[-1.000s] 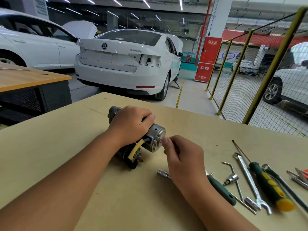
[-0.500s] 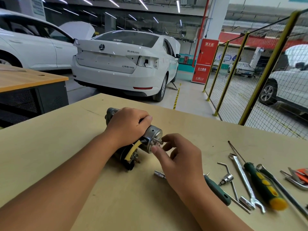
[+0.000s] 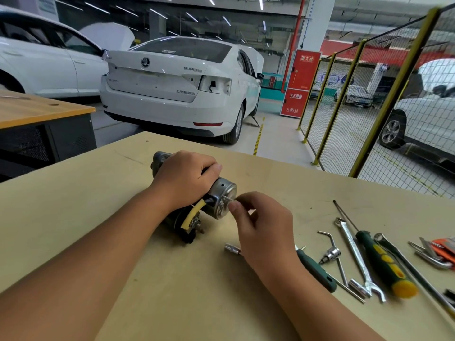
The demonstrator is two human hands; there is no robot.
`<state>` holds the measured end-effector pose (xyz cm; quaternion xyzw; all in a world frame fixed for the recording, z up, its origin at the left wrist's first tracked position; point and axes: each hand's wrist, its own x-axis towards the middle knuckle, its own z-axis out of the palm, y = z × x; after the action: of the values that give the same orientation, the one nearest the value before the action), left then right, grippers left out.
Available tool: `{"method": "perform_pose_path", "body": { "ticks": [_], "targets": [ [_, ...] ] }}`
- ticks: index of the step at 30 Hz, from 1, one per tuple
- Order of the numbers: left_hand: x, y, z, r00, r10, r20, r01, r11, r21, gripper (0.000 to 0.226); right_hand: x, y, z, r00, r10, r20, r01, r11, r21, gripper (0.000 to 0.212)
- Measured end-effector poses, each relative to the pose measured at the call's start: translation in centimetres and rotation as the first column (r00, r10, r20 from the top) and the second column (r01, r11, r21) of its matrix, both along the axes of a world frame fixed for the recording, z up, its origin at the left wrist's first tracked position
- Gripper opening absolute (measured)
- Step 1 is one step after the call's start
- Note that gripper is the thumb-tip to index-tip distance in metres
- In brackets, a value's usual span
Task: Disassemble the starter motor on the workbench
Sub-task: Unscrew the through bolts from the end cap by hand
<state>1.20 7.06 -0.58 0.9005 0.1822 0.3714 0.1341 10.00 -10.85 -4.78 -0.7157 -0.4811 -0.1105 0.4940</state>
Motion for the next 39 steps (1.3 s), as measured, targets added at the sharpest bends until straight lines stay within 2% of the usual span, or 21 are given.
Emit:
{"method": "perform_pose_path", "body": {
  "ticks": [1,3,5,9,11,14,16,17,20,23,26,27,30,31,33,35,38,39],
  "targets": [
    [-0.01,0.02,-0.02,1.0,-0.001,-0.001,0.001,1.0,0.001,0.038,-0.03,-0.07,0.06,1.0,0.004,0.0,-0.004,1.0,0.007,0.007],
    [-0.04,0.03,-0.01,1.0,-0.003,0.001,0.003,1.0,0.003,0.037,-0.34,-0.13,0.01,0.999,0.038,-0.031,-0.038,0.999,0.019,0.018],
    [-0.04,0.06,0.02,1.0,-0.002,0.006,0.002,1.0,0.0,0.038,-0.54,-0.1,-0.06,0.997,0.061,-0.054,-0.061,0.998,0.002,0.018],
    [-0.05,0.05,0.0,1.0,0.002,0.009,-0.002,1.0,-0.008,0.039,-0.22,-0.02,0.0,0.999,0.033,-0.016,-0.033,0.999,0.002,0.005],
    [-0.04,0.02,-0.01,1.0,0.0,0.014,0.0,1.0,-0.007,0.039,-0.36,-0.11,0.03,0.999,0.037,-0.024,-0.037,0.999,0.009,0.019],
    [-0.13,0.03,0.04,1.0,0.005,0.026,-0.004,1.0,-0.011,0.04,-0.71,-0.16,0.09,0.997,0.052,-0.054,-0.052,0.999,-0.013,0.019],
    [-0.15,0.03,0.1,1.0,0.006,0.023,-0.006,1.0,-0.015,0.041,-0.48,-0.13,-0.12,0.998,0.047,-0.032,-0.048,0.999,-0.012,0.013],
    [-0.14,0.0,0.09,1.0,0.007,0.018,-0.007,1.0,-0.016,0.041,-0.33,-0.08,-0.07,0.999,0.042,-0.026,-0.042,0.999,-0.003,0.003],
    [-0.12,-0.1,0.06,1.0,0.007,0.01,-0.007,1.0,-0.008,0.04,-0.38,-0.25,0.0,0.999,0.033,-0.035,-0.033,0.999,0.006,0.025],
    [-0.17,-0.05,0.1,1.0,0.01,0.017,-0.01,1.0,-0.006,0.041,-0.78,-0.27,0.36,0.999,-0.013,-0.05,0.012,1.0,-0.008,0.022],
    [-0.17,0.04,0.08,1.0,0.012,0.026,-0.012,1.0,-0.008,0.041,-0.39,-0.27,0.43,0.997,-0.021,-0.079,0.022,1.0,0.013,0.047],
    [-0.14,0.05,0.06,1.0,0.011,0.026,-0.011,1.0,-0.006,0.041,-0.25,-0.29,0.46,0.996,-0.019,-0.091,0.02,1.0,0.001,0.045],
    [-0.01,0.06,0.03,1.0,0.009,0.015,-0.009,1.0,0.001,0.041,0.05,-0.37,0.41,0.995,0.011,-0.097,-0.012,1.0,-0.007,0.015],
    [0.02,0.08,0.02,1.0,0.009,0.014,-0.009,1.0,0.005,0.041,-0.07,-0.41,0.45,0.996,0.021,-0.09,-0.022,1.0,-0.006,0.013],
    [-0.02,0.13,0.0,1.0,0.008,0.02,-0.008,1.0,0.013,0.04,-0.46,-0.48,0.34,0.996,0.032,-0.086,-0.032,0.999,0.003,0.021],
    [-0.05,0.19,-0.02,1.0,0.005,0.025,-0.005,1.0,0.016,0.041,-0.71,-0.37,0.35,0.997,0.022,-0.077,-0.022,1.0,0.006,0.016],
    [0.0,0.21,-0.03,1.0,0.004,0.023,-0.004,1.0,0.022,0.043,-0.36,-0.2,0.17,0.997,0.012,-0.08,-0.014,0.999,-0.033,0.036],
    [0.02,0.21,-0.03,1.0,0.003,0.022,-0.004,1.0,0.024,0.043,-0.22,-0.15,0.15,0.996,0.011,-0.085,-0.014,0.999,-0.034,0.032]
  ]
}}
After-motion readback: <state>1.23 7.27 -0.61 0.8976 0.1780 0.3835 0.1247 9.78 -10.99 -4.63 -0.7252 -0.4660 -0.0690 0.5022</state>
